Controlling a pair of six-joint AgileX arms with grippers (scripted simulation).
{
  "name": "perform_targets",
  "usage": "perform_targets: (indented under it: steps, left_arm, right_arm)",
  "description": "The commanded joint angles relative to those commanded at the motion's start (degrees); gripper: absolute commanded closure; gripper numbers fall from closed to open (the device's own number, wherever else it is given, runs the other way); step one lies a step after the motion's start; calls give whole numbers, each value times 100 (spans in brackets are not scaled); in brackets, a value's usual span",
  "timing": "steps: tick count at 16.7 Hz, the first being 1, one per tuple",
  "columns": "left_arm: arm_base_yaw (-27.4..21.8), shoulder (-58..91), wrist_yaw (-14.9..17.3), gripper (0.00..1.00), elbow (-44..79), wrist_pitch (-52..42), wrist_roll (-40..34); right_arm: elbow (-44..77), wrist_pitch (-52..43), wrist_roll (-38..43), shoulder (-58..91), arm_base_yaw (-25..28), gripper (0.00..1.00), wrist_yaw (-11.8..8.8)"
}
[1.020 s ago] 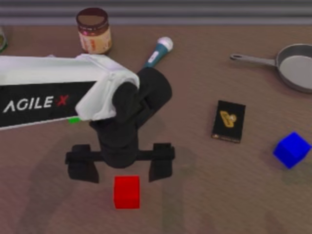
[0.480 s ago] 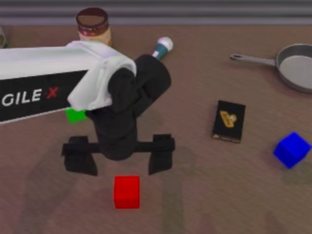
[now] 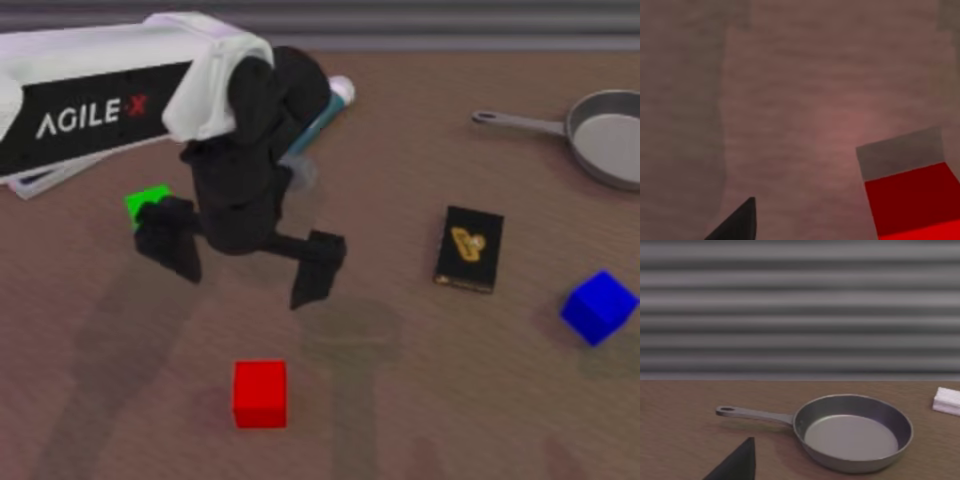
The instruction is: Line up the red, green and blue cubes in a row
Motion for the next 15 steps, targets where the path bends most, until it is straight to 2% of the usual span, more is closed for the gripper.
perform_targets:
  steps: [9, 12, 15]
  left_arm:
    - [1490, 1646, 60, 0, 2188, -805, 5191]
    - [1913, 1940, 89, 0, 2730, -923, 6406]
    - [2186, 2074, 113, 0, 3061, -962, 7076]
  right_arm:
    - [0, 0, 0, 0, 0, 0, 0]
    - [0, 0, 0, 0, 0, 0, 0]
    - [0, 0, 0, 0, 0, 0, 0]
